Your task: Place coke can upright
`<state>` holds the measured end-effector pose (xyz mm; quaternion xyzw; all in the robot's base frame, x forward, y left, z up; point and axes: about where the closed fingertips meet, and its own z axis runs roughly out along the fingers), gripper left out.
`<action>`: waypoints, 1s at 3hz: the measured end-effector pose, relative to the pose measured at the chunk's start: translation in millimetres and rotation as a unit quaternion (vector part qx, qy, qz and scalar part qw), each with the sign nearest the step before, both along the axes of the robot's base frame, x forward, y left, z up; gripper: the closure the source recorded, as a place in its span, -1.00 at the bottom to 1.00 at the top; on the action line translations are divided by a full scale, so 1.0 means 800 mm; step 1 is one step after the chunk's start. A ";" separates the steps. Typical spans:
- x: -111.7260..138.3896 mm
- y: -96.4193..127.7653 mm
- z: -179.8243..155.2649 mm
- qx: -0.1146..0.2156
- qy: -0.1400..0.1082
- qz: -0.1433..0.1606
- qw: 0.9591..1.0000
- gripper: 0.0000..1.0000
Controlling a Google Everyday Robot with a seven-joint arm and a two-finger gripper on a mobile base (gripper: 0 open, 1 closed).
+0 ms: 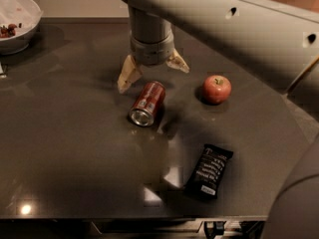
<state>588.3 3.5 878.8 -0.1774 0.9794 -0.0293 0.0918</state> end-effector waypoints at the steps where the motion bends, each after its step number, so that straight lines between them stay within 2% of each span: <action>1: 0.002 0.000 -0.009 -0.008 0.009 -0.057 0.998 -1.00; 2: -0.001 0.002 -0.020 -0.002 0.024 -0.107 0.994 -1.00; 3: -0.007 0.007 -0.029 0.014 0.039 -0.143 0.989 -1.00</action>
Offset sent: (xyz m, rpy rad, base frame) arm -0.0091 0.0015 -0.0260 -0.0108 0.1035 -0.3306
